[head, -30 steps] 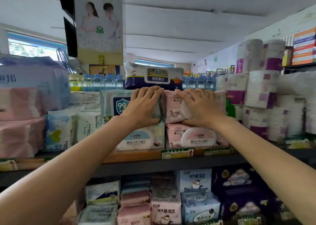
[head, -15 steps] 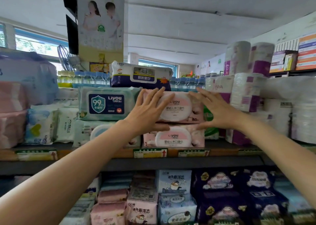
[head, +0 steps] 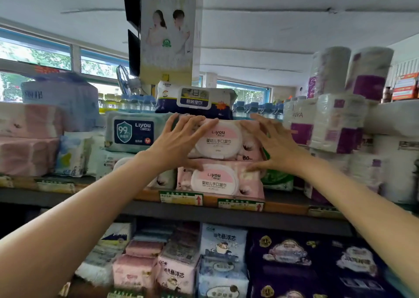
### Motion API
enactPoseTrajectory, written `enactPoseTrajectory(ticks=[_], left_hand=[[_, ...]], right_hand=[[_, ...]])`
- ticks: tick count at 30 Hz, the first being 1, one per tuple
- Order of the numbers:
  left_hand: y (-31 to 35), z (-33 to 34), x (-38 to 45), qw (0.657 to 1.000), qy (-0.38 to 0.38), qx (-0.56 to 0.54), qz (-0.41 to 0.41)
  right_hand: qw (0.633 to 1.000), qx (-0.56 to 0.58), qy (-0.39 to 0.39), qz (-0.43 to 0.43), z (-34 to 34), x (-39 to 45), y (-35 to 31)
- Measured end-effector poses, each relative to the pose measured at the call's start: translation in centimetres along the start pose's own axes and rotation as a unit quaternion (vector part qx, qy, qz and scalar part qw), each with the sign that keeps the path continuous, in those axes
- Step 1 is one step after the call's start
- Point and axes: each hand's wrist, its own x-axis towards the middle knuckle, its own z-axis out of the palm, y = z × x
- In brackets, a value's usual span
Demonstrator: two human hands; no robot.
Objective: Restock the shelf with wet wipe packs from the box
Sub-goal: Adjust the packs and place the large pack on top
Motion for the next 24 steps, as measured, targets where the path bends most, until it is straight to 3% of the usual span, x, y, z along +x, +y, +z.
enactPoseTrajectory(ticks=[2,4,7,9,11,16,19,21,24], left_hand=[[0.7,-1.0,0.1,0.999,-0.036,0.01,-0.015],[1.9,-2.0,0.4,0.999,-0.047,-0.022,-0.011],[4.3,-3.4,1.7,0.994,0.033,-0.096,0.03],[5.9,-4.0,3.0,0.994,0.058,-0.092,0.031],[7.7,-4.0,4.5,0.995,0.063,-0.057,0.045],[14.0,-1.9,6.7,0.969,0.141,0.037,0.2],[17.3,-1.4,7.6,0.979,0.006,0.057,0.197],[18.6,-0.8,9.0,0.982,-0.085,0.072,0.15],[19.9,0.1,10.9,0.981,-0.128,0.111,0.096]], right_hand=[[1.0,-0.013,-0.016,-0.016,-0.6,0.0,-0.1],[0.999,0.051,0.002,-0.009,-1.7,0.0,0.5],[0.968,0.187,0.164,0.046,-3.7,-0.1,2.8],[0.959,0.176,0.199,0.099,-4.3,-0.7,4.3],[0.972,0.122,0.155,0.127,-4.0,-1.8,5.2],[0.987,0.053,-0.049,0.144,-0.9,-4.0,6.2],[0.975,0.072,-0.123,0.169,1.1,-4.4,6.2],[0.963,0.103,-0.166,0.187,2.6,-4.1,6.2],[0.956,0.098,-0.209,0.18,4.2,-3.5,7.0]])
